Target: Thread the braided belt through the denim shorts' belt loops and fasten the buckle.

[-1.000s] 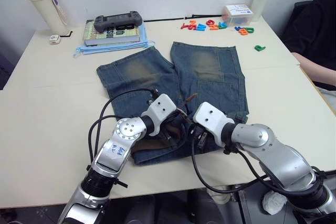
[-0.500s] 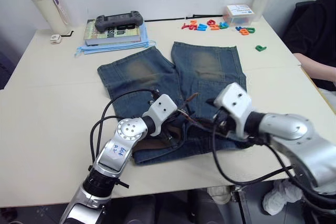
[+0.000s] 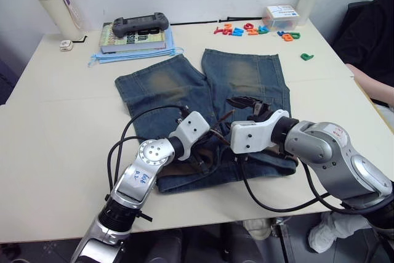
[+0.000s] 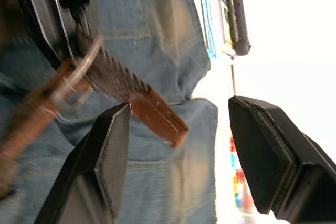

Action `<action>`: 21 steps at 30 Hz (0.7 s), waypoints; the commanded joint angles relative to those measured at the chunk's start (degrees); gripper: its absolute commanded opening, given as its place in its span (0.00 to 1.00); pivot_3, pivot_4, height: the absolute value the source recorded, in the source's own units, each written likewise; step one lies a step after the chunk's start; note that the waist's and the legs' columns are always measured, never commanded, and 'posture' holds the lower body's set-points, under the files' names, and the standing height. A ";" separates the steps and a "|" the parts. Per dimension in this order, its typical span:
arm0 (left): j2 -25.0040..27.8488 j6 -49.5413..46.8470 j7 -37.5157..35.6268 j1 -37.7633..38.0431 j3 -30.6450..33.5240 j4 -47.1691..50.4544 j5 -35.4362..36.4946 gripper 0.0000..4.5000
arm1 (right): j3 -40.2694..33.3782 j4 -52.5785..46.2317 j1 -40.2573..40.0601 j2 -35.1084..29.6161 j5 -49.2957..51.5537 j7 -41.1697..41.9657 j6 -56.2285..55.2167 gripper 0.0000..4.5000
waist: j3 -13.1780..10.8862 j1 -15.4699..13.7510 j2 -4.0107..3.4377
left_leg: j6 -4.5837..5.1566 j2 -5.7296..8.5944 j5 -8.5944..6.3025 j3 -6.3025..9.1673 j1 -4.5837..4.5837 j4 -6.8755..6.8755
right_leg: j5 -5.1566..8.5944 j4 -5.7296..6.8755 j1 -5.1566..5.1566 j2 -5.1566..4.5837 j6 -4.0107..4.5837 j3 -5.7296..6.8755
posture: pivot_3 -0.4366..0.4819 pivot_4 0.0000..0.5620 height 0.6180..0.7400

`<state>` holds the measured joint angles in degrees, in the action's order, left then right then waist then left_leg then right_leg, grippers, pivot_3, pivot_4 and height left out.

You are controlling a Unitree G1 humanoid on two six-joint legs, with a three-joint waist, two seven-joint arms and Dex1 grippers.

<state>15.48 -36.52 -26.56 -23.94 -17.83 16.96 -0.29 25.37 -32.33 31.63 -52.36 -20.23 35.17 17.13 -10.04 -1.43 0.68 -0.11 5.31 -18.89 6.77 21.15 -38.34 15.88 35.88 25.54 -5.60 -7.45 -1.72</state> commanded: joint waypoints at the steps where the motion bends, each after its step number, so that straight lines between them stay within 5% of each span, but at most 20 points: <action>1: -0.21 1.49 -0.15 -0.16 -0.33 1.05 -0.05 0.00 | -0.80 1.12 0.43 1.47 -3.46 1.30 -3.34 0.70 | 0.00 0.01 0.00 | 0.00 0.00 0.00 0.00 0.00 0.00 | 0.00 0.00 0.00 0.00 0.00 0.00 | 0.48 0.27 0.73; 5: -0.11 1.66 0.05 -0.14 -0.28 1.20 -0.16 0.00 | -1.40 3.01 0.15 3.17 -5.20 2.89 -5.20 0.70 | 0.00 0.04 0.00 | 0.00 0.00 0.00 0.00 -0.01 0.01 | 0.00 0.00 0.00 0.01 0.00 -0.01 | 0.48 0.27 0.73; 8: -0.12 1.67 0.23 -0.07 -0.18 1.34 -0.13 0.00 | -2.09 3.34 0.02 5.03 -5.67 3.67 -4.70 0.55 | 0.00 0.07 0.00 | 0.00 -0.01 0.00 0.00 -0.01 0.01 | 0.00 0.00 0.00 0.03 0.00 -0.01 | 0.48 0.27 0.73; 13: 0.53 3.18 -0.38 0.07 -0.15 1.38 0.07 0.00 | -3.46 3.59 -0.64 6.54 -7.06 4.80 -4.08 0.14 | 0.00 0.05 0.00 | 0.00 0.00 0.00 0.00 -0.01 0.00 | 0.00 0.01 0.00 0.02 0.00 -0.02 | 0.48 0.27 0.73; 15: 0.48 4.26 -1.00 0.10 0.54 1.57 1.11 0.16 | -4.30 3.62 -0.88 6.93 -7.50 4.99 -3.68 0.02 | 0.00 0.09 0.00 | 0.00 0.00 0.00 0.00 -0.01 0.00 | 0.00 0.01 0.00 0.03 0.00 -0.02 | 0.48 0.27 0.73; 18: 0.19 4.37 -2.86 0.78 3.82 3.37 5.09 0.38 | -6.02 3.46 -1.60 6.76 -7.95 4.83 -3.02 0.00 | 0.00 0.05 0.00 | 0.00 -0.01 0.00 0.00 -0.01 0.00 | 0.00 0.02 0.01 0.03 0.00 -0.02 | 0.48 0.27 0.73; 21: 1.90 5.38 -6.45 3.16 8.84 6.12 10.36 0.38 | -8.69 2.99 -2.36 6.31 -8.92 3.66 -3.70 0.00 | 0.00 0.23 -0.01 | 0.00 -0.02 0.00 0.00 -0.01 0.00 | 0.00 0.01 0.01 0.02 0.00 -0.02 | 0.48 0.27 0.73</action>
<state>16.57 -32.75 -30.08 -22.07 -11.83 18.61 5.78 20.77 -27.76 28.95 -45.56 -27.35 40.47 13.66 -10.04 -1.19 0.67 -0.11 5.27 -18.89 6.76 21.13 -38.33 15.88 35.90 25.56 -5.58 -7.44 -1.75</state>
